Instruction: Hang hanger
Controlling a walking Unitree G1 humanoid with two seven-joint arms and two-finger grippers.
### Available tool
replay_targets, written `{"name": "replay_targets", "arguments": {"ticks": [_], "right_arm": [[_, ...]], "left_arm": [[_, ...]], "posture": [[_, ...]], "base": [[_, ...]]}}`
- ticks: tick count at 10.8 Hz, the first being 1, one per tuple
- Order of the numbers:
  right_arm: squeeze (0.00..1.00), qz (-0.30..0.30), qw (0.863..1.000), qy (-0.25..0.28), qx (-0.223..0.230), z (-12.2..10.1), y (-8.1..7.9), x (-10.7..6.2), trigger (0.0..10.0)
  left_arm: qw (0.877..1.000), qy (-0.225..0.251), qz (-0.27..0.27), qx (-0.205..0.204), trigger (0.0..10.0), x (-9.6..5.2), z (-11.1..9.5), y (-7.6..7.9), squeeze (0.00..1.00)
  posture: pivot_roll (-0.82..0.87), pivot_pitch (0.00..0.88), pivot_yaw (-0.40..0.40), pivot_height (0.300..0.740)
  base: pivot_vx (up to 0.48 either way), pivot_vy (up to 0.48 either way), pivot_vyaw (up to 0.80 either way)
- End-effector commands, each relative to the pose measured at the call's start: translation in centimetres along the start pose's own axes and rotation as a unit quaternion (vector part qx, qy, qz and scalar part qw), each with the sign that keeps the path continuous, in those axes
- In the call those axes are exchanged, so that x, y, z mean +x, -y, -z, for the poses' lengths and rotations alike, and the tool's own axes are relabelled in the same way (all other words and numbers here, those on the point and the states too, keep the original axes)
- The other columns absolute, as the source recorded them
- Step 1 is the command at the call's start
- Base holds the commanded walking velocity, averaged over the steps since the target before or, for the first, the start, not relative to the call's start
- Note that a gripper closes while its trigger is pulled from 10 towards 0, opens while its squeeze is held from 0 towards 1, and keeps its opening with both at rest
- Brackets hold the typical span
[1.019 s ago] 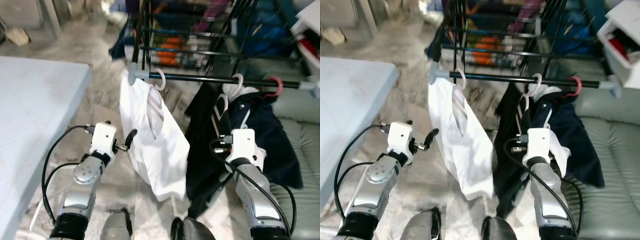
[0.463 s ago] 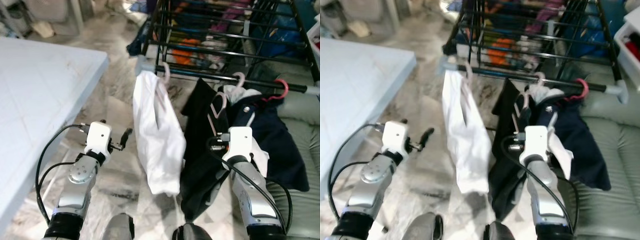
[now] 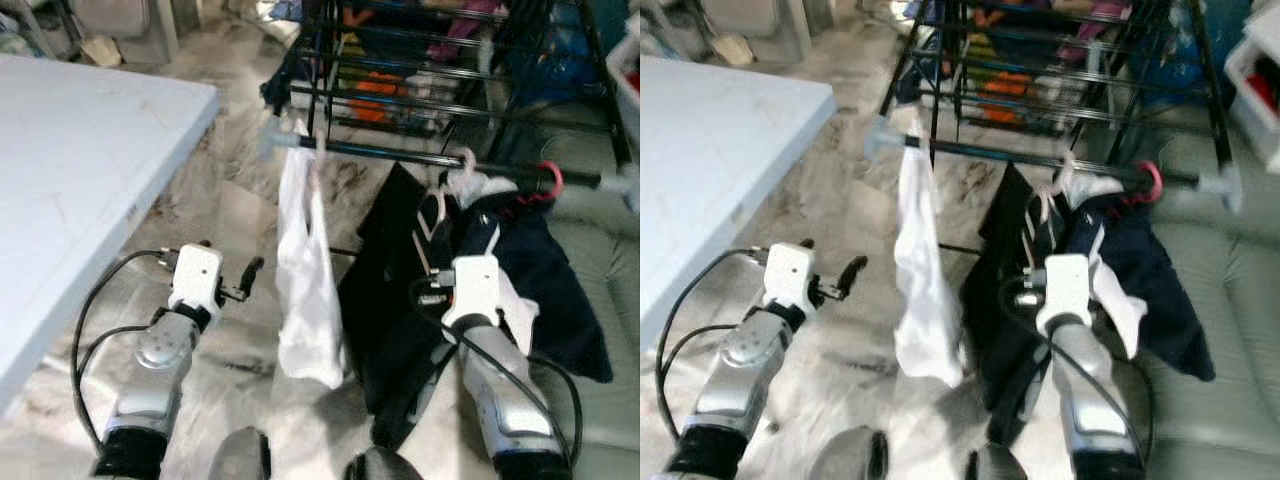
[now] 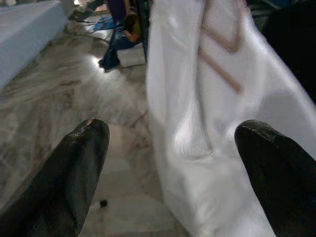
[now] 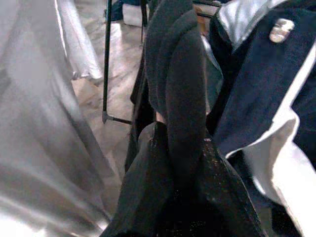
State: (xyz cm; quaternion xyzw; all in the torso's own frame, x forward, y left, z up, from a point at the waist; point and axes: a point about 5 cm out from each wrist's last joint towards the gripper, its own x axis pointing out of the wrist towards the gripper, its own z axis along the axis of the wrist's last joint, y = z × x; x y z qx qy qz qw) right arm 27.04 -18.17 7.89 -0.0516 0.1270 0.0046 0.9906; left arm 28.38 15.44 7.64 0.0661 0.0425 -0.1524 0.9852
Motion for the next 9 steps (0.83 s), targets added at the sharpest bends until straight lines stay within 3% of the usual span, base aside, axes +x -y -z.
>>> {"name": "replay_targets", "arguments": {"ticks": [1,2,3,4,5,7,9], "right_arm": [[0.00,-0.014,1.000,-0.017,0.003,1.1,-0.1,-0.4,10.0],[0.00,-0.005,0.999,0.019,-0.028,-0.4,1.4,0.4,10.0],[0.00,0.022,0.998,0.055,-0.034,-2.1,3.3,1.4,10.0],[0.00,0.036,0.993,0.099,-0.054,-3.9,4.1,2.1,10.0],[0.00,0.057,0.982,0.164,-0.072,-7.6,4.9,3.6,10.0],[0.00,0.062,0.970,0.227,-0.067,-12.3,4.5,5.5,10.0],[0.00,0.060,0.956,0.282,-0.061,-15.2,3.4,5.9,10.0]], "left_arm": [[1.000,-0.008,0.005,0.003,10.0,0.0,0.2,0.2,0.00],[1.000,0.001,-0.003,-0.020,10.0,-0.1,0.0,-0.2,0.00],[1.000,0.004,-0.013,-0.024,10.0,0.0,-0.1,-0.5,0.00],[1.000,0.008,-0.015,-0.020,10.0,0.2,-0.3,-0.6,0.00],[1.000,0.016,-0.019,-0.017,10.0,0.6,-0.7,-0.7,0.00],[1.000,0.015,-0.021,-0.011,10.0,0.5,-0.7,-1.1,0.00],[0.999,0.015,-0.028,-0.007,10.0,0.3,-0.7,-1.4,0.00]], "posture": [[-0.05,0.095,-0.032,0.740],[-0.06,0.090,-0.029,0.740],[-0.06,0.085,-0.028,0.740],[-0.06,0.076,-0.026,0.740],[-0.06,0.074,-0.021,0.740],[-0.06,0.071,-0.013,0.740],[-0.04,0.076,-0.014,0.740]], "base": [[0.000,0.000,0.00],[0.000,0.000,0.00],[0.000,0.000,0.00],[0.000,0.000,0.00],[0.000,0.000,0.00],[0.000,0.000,0.00],[0.000,0.000,0.00]]}}
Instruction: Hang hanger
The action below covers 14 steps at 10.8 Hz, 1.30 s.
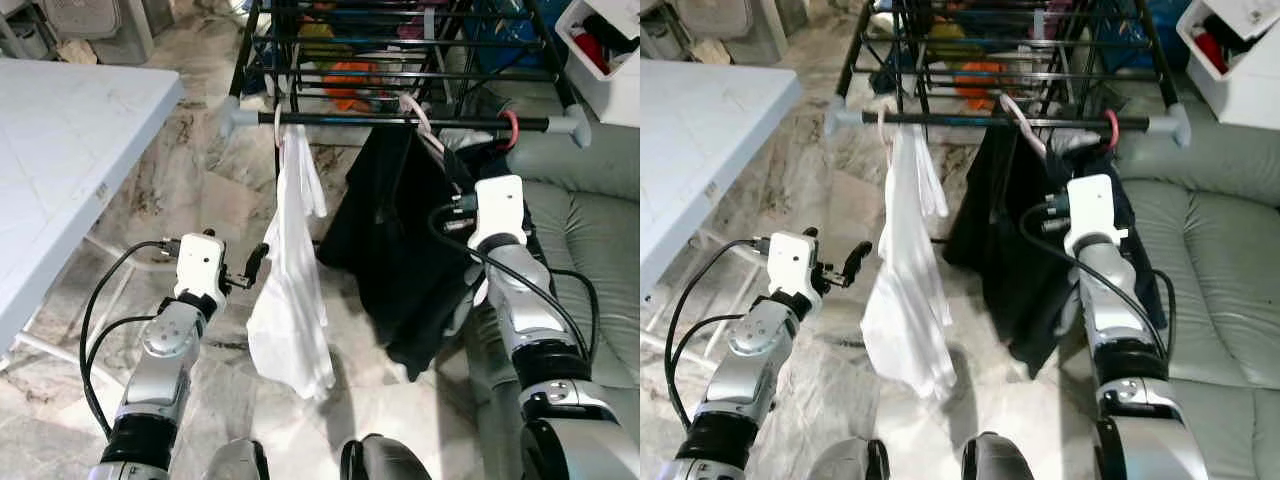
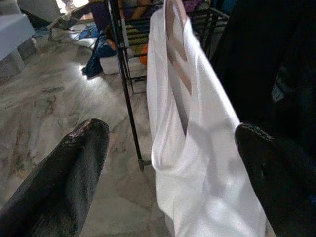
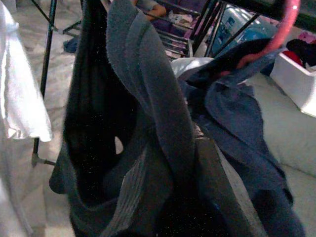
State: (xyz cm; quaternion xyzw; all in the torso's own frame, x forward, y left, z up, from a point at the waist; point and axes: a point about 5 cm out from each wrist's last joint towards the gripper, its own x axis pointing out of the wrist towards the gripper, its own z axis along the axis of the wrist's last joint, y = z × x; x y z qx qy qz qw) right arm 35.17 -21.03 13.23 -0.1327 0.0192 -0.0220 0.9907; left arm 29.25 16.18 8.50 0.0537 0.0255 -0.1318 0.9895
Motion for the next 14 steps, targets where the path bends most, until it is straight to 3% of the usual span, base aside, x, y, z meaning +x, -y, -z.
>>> {"name": "replay_targets", "arguments": {"ticks": [1,3,4,7,12,14], "right_arm": [[0.00,0.030,0.980,0.198,0.011,-8.5,0.7,0.7,10.0],[0.00,0.017,0.982,0.186,0.012,-7.0,0.1,-1.0,10.0],[0.00,-0.003,0.990,0.141,0.026,-4.3,-0.8,-2.7,10.0],[0.00,-0.026,0.993,0.108,0.043,-2.2,-2.1,-4.5,10.0],[0.00,-0.039,0.992,0.088,0.086,-1.9,-3.8,-4.5,10.0],[0.00,-0.035,0.989,0.070,0.128,-2.0,-4.7,-4.5,10.0]], "left_arm": [[1.000,-0.004,-0.009,0.006,10.0,-0.4,0.2,-0.4,0.00],[1.000,-0.009,-0.014,0.008,10.0,-0.6,0.6,-0.5,0.00],[1.000,-0.010,-0.014,0.009,10.0,-0.4,0.5,-0.5,0.00],[1.000,-0.009,-0.015,0.011,10.0,-0.1,0.4,-0.7,0.00],[1.000,-0.008,-0.018,0.016,10.0,-0.1,0.2,-1.2,0.00],[1.000,-0.001,-0.005,0.008,10.0,-0.6,0.1,-1.2,0.00]], "posture": [[-0.04,0.079,-0.016,0.740],[-0.06,0.085,-0.010,0.740],[-0.06,0.085,-0.008,0.740],[-0.07,0.086,0.002,0.740],[-0.06,0.088,0.001,0.740],[-0.05,0.090,-0.003,0.740]], "base": [[0.000,0.000,0.00],[0.000,0.000,0.00],[0.000,0.000,0.00],[0.000,0.000,0.00],[0.000,0.000,0.00],[0.000,0.000,0.00]]}}
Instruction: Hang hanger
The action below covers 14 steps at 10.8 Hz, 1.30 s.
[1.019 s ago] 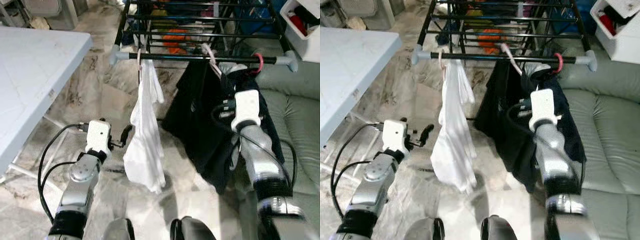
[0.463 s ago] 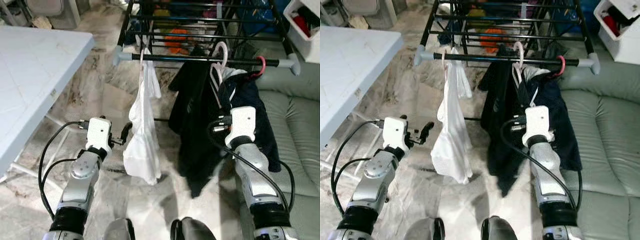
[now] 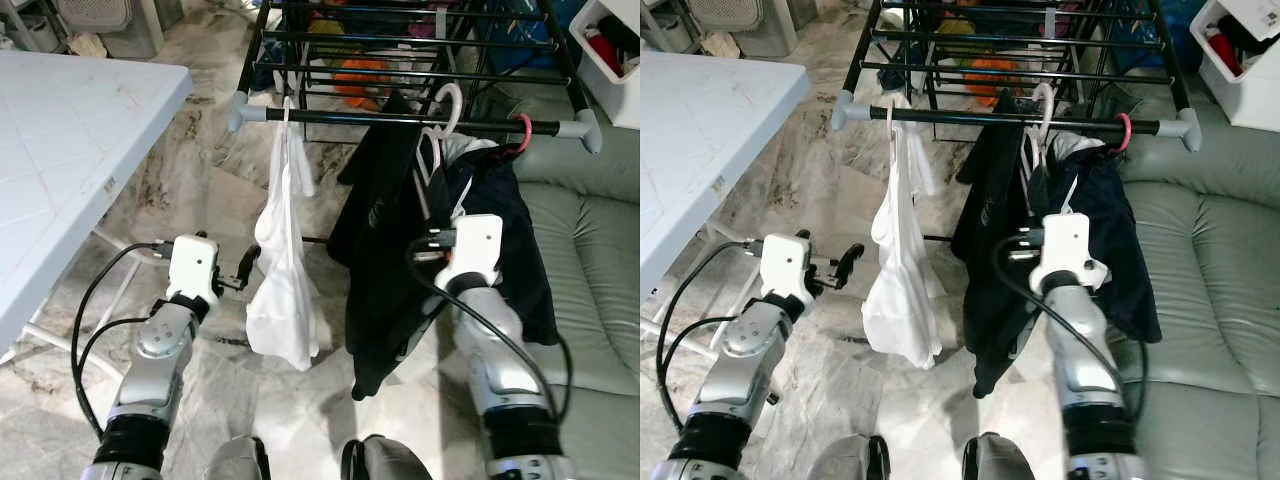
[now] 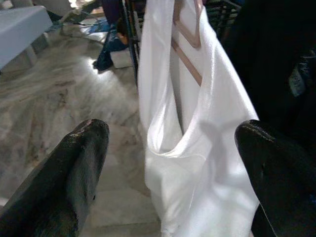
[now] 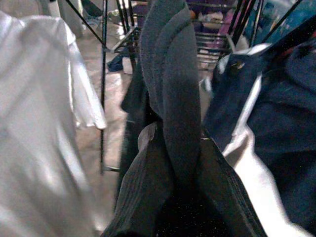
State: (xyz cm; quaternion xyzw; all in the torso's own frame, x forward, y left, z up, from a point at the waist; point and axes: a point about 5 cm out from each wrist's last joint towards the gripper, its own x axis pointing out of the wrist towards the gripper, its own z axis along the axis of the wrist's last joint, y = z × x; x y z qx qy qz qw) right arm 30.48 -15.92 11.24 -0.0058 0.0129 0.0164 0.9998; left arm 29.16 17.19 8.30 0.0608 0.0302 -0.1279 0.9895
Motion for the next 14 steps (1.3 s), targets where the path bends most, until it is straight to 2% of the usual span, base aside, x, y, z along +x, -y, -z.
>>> {"name": "replay_targets", "arguments": {"ticks": [1,3,7,14], "right_arm": [[0.00,0.005,0.998,0.058,0.020,-3.0,-0.3,0.6,10.0],[0.00,0.016,0.997,0.061,0.052,-3.7,-1.2,1.6,10.0],[0.00,0.018,0.995,0.059,0.078,-4.3,-2.0,2.5,10.0],[0.00,0.027,0.994,0.052,0.096,-4.2,-2.7,3.2,10.0]], "left_arm": [[1.000,0.005,0.001,0.000,10.0,-0.3,-0.1,-0.2,0.00],[1.000,0.007,0.005,-0.002,10.0,-0.2,-0.2,-0.1,0.00],[1.000,0.010,0.005,-0.003,10.0,-0.2,-0.3,-0.3,0.00],[1.000,0.010,0.013,-0.004,10.0,-0.5,-0.1,-0.1,0.00]], "posture": [[-0.05,0.090,-0.003,0.740],[-0.05,0.086,-0.006,0.740],[-0.05,0.085,-0.012,0.740],[-0.04,0.093,-0.009,0.740]], "base": [[0.247,0.000,0.00],[0.259,0.000,0.00],[0.285,0.000,0.00],[0.324,0.000,0.00]]}}
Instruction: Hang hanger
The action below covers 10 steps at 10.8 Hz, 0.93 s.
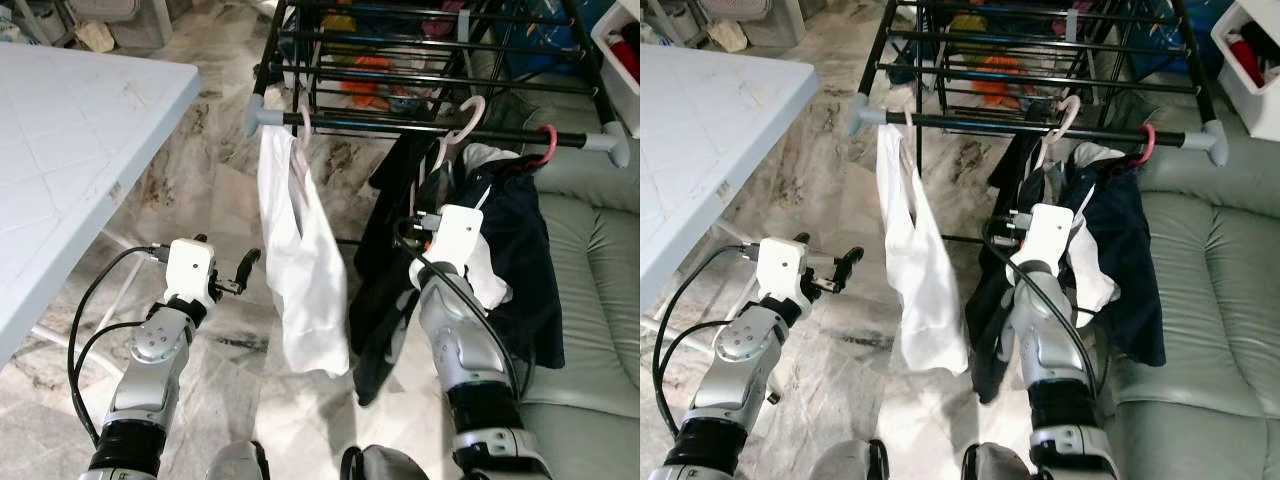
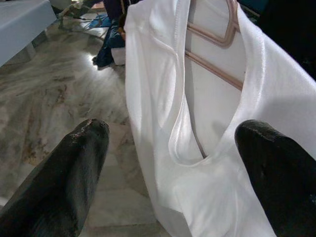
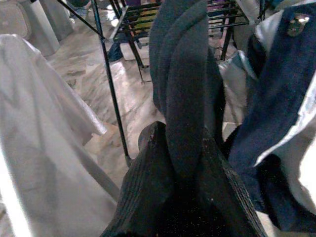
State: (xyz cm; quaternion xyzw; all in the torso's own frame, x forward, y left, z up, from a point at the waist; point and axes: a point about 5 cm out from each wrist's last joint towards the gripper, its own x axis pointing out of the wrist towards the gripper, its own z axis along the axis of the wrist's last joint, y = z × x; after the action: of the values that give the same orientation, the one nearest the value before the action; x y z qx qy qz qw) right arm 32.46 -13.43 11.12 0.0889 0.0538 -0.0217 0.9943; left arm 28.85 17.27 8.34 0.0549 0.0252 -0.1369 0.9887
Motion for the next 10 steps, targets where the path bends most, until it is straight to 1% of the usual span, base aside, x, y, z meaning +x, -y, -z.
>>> {"name": "replay_targets", "arguments": {"ticks": [1,4,6,9,10], "right_arm": [[0.00,-0.017,0.996,0.090,0.004,-4.2,-1.3,0.8,10.0],[0.00,0.001,0.996,0.088,0.010,-4.2,-1.5,1.5,10.0],[0.00,0.014,0.996,0.084,0.026,-4.4,-1.9,2.2,10.0],[0.00,0.014,0.996,0.087,0.029,-4.7,-2.6,2.8,10.0],[0.00,0.019,0.995,0.090,0.027,-4.9,-2.7,3.3,10.0]], "left_arm": [[1.000,0.003,0.004,0.001,10.0,-0.2,-0.1,-0.1,0.00],[1.000,0.002,0.005,0.001,10.0,-0.3,-0.1,-0.1,0.00],[1.000,0.001,0.007,0.000,10.0,-0.5,0.1,0.1,0.00],[1.000,0.001,0.008,-0.001,10.0,-0.5,0.0,0.2,0.00],[1.000,0.001,0.007,0.000,10.0,-0.5,0.0,0.1,0.00]], "posture": [[-0.04,0.093,-0.009,0.740],[-0.04,0.093,-0.009,0.740],[-0.04,0.102,-0.013,0.740],[-0.03,0.103,-0.015,0.740],[-0.03,0.104,-0.018,0.740]], "base": [[0.345,0.000,0.00],[0.435,0.000,0.00],[0.480,0.000,0.00],[0.480,0.000,0.00],[0.480,0.000,0.00]]}}
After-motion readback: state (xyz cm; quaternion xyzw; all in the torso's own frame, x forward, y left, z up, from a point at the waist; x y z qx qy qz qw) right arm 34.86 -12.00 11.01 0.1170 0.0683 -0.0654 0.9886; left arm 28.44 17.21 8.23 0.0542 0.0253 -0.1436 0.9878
